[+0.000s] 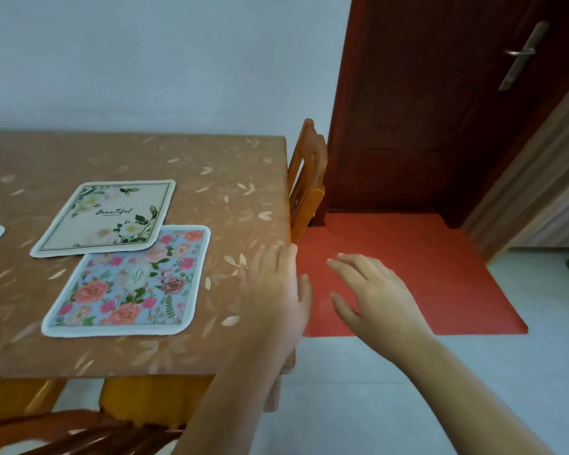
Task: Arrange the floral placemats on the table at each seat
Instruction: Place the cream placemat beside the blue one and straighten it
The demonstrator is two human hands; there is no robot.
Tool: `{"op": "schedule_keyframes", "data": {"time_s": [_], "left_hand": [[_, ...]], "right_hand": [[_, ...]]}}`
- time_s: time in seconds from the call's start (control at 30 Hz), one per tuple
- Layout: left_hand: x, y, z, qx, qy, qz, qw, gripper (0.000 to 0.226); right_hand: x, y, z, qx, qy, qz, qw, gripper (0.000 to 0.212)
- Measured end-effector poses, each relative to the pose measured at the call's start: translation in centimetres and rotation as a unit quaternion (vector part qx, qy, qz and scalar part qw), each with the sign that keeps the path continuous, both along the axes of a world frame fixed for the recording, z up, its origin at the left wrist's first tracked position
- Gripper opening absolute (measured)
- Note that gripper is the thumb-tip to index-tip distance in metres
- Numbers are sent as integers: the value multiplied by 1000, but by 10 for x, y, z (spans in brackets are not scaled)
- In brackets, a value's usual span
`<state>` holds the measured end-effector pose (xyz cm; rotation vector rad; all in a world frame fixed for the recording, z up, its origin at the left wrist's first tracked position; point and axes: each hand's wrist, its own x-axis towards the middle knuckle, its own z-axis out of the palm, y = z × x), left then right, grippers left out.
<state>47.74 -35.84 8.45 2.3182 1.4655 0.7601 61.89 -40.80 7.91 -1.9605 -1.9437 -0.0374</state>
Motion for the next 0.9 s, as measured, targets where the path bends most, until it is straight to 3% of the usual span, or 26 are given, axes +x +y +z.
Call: {"op": "schedule_keyframes", "data": {"time_s": [0.17, 0.47, 0.67, 0.9], "left_hand": [[74, 30, 5, 9, -2, 30, 1000, 41], [190, 96, -3, 3, 3, 180, 984, 42], [198, 122, -2, -23, 27, 310, 950, 48], [186, 174, -13, -22, 16, 390, 920, 47]], "right_hand": [[78, 48, 5, 4, 34, 21, 999, 42], [199, 152, 14, 41, 31, 174, 983, 41], [206, 226, 21, 53, 42, 325, 943, 39], [179, 309, 17, 53, 40, 430, 900, 40]]}}
